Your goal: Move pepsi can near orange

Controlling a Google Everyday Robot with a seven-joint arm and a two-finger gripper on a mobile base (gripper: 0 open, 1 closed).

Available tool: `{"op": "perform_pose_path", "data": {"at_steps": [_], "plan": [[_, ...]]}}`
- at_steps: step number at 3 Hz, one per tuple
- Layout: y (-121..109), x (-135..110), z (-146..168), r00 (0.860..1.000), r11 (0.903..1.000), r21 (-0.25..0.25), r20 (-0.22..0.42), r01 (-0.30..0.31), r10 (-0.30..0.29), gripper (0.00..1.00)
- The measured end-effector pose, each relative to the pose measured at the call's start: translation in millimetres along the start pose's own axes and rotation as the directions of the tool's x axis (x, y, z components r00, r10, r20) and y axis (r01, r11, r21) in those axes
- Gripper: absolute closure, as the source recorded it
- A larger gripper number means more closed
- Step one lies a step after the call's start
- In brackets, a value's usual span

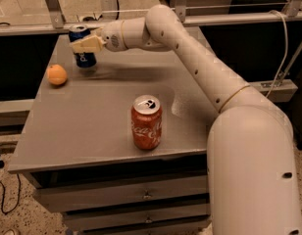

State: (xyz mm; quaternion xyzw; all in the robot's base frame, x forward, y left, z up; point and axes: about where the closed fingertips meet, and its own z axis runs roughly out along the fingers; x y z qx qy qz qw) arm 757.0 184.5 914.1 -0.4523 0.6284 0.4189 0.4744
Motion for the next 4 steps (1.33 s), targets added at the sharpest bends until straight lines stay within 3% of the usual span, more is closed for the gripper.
{"op": "perform_pose_path", "data": {"at_steps": [1, 2, 4], "plan": [[12, 8, 6, 1.0, 0.9995, -0.025, -0.016, -0.019, 0.018, 0.83], [24, 14, 12, 0.999, 0.9978, -0.055, -0.016, -0.038, 0.037, 0.52], [31, 20, 16, 0.998, 0.9956, -0.076, -0.008, -0.055, 0.055, 0.06]]}}
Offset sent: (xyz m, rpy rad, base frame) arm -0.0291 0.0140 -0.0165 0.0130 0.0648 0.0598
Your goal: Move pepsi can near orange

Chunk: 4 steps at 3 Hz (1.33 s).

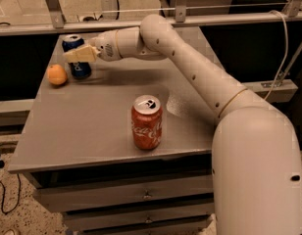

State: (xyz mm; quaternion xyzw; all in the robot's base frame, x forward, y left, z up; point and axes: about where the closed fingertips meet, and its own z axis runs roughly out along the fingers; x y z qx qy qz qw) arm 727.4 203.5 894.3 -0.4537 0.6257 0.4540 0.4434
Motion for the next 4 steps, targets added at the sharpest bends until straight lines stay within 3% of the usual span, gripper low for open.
{"op": "perform_pose_path", "data": {"at_steps": [1, 2, 3, 4], "plan": [[1, 1, 0, 1.0, 1.0, -0.002, 0.002, -0.002, 0.002, 0.0], [1, -2, -9, 1.0, 0.9998, 0.013, -0.001, 0.013, -0.013, 0.0], [-9, -19, -52, 0.994, 0.9879, 0.115, -0.049, 0.105, -0.1, 0.0], [-13, -59, -120, 0.97, 0.9338, 0.261, -0.079, 0.244, -0.232, 0.0]]}}
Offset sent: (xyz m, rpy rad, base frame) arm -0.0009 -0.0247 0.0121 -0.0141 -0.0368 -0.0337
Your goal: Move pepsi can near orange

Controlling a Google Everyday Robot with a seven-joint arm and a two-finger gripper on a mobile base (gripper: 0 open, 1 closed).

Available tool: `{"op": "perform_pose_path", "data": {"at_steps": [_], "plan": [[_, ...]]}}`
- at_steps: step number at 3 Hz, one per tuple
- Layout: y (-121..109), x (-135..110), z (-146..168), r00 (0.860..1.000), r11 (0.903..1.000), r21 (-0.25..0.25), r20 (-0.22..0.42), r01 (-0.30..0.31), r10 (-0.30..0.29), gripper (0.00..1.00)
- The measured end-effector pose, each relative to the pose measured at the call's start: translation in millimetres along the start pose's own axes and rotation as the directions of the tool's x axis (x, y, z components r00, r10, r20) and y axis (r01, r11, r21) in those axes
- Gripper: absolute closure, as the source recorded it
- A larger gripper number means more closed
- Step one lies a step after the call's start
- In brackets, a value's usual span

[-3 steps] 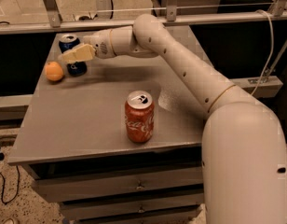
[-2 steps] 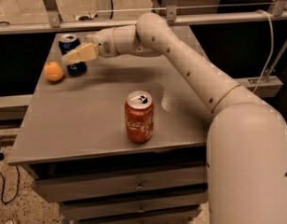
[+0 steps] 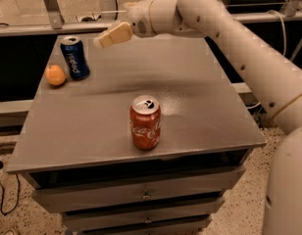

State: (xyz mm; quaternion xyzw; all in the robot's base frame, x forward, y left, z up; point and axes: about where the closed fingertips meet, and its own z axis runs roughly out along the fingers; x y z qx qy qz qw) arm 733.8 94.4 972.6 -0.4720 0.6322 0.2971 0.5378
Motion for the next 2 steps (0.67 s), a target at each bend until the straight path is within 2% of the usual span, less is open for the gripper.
{"op": "perform_pose_path", "data": {"at_steps": [1, 2], "plan": [[-32.8, -27.7, -71.3, 0.991, 0.9778, 0.175, 0.048, 0.115, -0.125, 0.0], [-32.7, -27.7, -71.2, 0.991, 0.9778, 0.175, 0.048, 0.115, -0.125, 0.0]]}}
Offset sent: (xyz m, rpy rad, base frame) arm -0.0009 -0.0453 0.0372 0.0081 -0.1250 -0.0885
